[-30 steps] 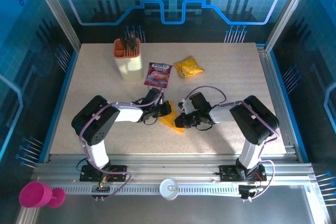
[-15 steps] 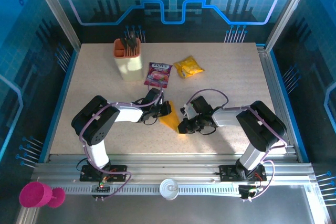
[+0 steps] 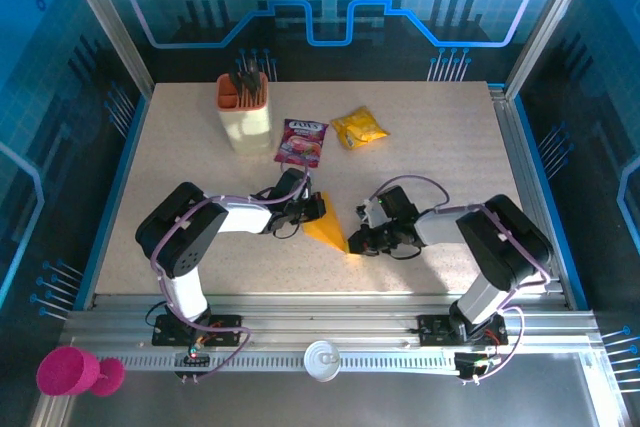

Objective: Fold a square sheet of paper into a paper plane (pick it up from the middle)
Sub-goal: Fourth fold the wing at the center of the table.

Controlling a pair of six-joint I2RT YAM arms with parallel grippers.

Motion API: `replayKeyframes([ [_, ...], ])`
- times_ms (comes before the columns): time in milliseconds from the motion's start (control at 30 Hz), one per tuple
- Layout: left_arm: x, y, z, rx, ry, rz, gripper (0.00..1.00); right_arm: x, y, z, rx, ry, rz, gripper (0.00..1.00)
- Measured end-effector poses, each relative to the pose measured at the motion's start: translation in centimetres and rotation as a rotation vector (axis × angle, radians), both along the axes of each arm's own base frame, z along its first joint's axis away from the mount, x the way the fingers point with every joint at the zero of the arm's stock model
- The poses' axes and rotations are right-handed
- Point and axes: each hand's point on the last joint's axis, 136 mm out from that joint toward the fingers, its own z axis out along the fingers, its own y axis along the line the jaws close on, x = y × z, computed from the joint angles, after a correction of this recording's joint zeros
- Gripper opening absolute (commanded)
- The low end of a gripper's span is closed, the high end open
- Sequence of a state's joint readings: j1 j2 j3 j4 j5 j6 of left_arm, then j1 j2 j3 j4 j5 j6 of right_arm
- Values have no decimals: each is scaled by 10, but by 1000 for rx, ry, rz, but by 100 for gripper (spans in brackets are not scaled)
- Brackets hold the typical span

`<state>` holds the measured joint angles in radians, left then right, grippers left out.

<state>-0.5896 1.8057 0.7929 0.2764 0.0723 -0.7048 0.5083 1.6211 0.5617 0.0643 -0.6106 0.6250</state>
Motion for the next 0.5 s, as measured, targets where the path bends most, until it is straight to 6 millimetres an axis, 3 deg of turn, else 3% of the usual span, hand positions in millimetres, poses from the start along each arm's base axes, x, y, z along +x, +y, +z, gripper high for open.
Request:
replayKeyframes([
  [100, 0, 1, 0, 0, -1, 2, 0, 1, -13, 8, -42, 1, -39, 2],
  [233, 0, 1, 0, -2, -2, 5, 0, 11, -10, 30, -39, -39, -38, 2],
  [400, 0, 2, 0, -1, -4, 8, 0, 28, 15, 58, -4, -108, 4, 2],
  [500, 1, 3, 0, 0, -5, 10, 0, 32, 36, 64, 8, -129, 47, 1],
])
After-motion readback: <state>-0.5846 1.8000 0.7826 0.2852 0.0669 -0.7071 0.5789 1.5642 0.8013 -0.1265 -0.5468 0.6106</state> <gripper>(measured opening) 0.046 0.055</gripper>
